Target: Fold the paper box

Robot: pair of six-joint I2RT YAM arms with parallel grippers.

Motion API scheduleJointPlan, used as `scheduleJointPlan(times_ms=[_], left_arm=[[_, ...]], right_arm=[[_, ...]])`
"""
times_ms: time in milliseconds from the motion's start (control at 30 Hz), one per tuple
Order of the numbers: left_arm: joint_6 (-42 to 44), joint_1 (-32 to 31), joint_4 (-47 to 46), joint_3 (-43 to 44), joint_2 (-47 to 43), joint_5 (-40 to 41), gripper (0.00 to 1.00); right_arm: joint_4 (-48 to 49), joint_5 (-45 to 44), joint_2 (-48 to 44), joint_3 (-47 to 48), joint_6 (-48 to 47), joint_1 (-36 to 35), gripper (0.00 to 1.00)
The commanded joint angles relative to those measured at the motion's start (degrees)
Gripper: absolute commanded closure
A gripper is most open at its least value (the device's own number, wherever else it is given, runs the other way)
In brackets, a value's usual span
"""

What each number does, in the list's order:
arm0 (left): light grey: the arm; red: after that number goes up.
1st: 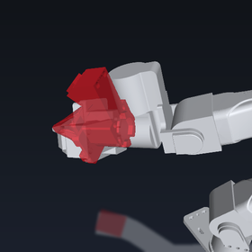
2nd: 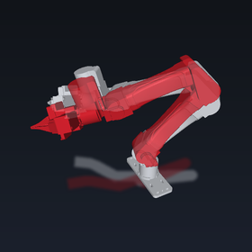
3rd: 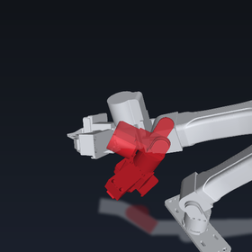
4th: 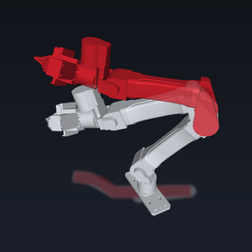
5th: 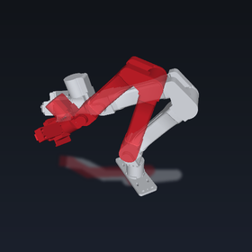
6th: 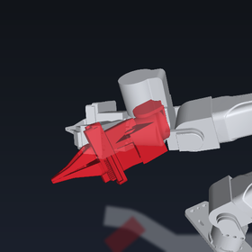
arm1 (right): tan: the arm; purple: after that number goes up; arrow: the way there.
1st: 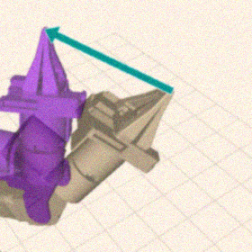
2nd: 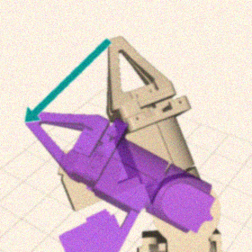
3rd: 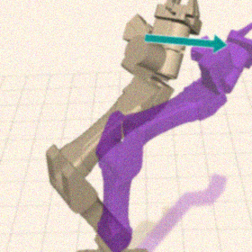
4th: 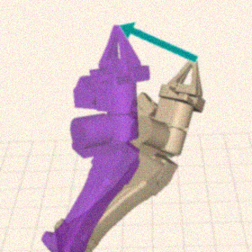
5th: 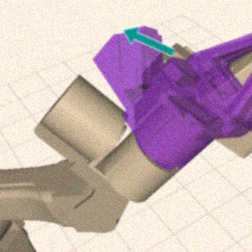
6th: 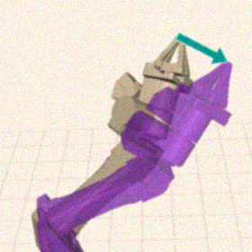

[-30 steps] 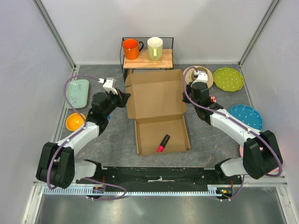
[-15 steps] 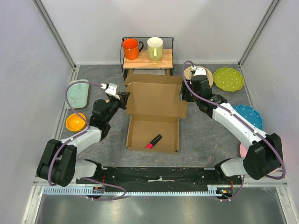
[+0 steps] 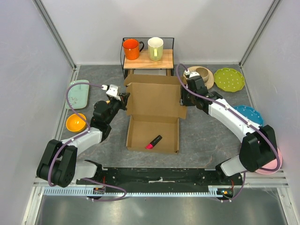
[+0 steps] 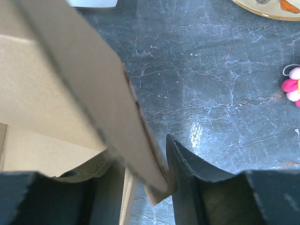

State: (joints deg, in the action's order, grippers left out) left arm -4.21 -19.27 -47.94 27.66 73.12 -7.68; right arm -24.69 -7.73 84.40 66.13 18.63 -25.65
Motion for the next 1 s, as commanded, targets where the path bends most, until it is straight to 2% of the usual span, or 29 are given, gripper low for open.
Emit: scheduleJointPlan(times_ms=[0,33,133,233,300,333,400,433,633,767,967], left_arm=[[3.51,-0.25,-2.86,-0.5,-1.49,1.97,0.98],[3.5,-0.33,-2.68,-0.5,-1.75,2.23,0.98],[3.24,-0.24,-2.07,-0.24,-2.11,2.85,0.98],[2.01,-0.24,-0.14,0.46,-2.81,3.37,0.96],[0.87,-0.24,1.7,1.25,-3.33,4.07,0.94],[0.69,-0.24,4.41,2.3,-3.77,4.08,0.89],[0.25,-0.24,8.28,3.71,-5.17,4.08,0.81],[0.25,-0.24,12.39,5.28,-5.79,4.25,0.72],[-1.41,-0.25,30.07,11.53,-10.97,5.48,0.43],[-2.56,-0.33,43.16,14.61,-13.0,5.31,0.35],[-2.03,-0.24,52.76,19.09,-12.31,1.99,0.25]], right_arm=[[0.34,1.84,0.68,-0.12,-0.53,-0.1,0.59],[0.52,1.84,0.68,-0.21,-0.79,-0.1,0.67],[1.39,1.84,0.41,-1.52,-1.14,-0.1,0.81],[3.58,1.05,-0.9,-3.81,-1.76,-0.1,0.92],[4.99,0.35,-2.22,-5.83,-2.37,-0.1,0.95],[6.39,-1.05,-2.74,-6.53,-2.63,-0.1,0.97],[7.98,-2.29,-4.68,-8.64,-3.25,-0.1,0.97],[9.73,-3.77,-5.38,-9.26,-3.6,-0.1,0.98],[14.83,-7.04,-8.55,-12.51,-5.01,-0.1,1.0],[19.05,-8.0,-9.87,-15.4,-4.66,-0.1,1.0],[23.72,-8.88,-10.66,-17.7,-5.89,-0.37,1.0]])
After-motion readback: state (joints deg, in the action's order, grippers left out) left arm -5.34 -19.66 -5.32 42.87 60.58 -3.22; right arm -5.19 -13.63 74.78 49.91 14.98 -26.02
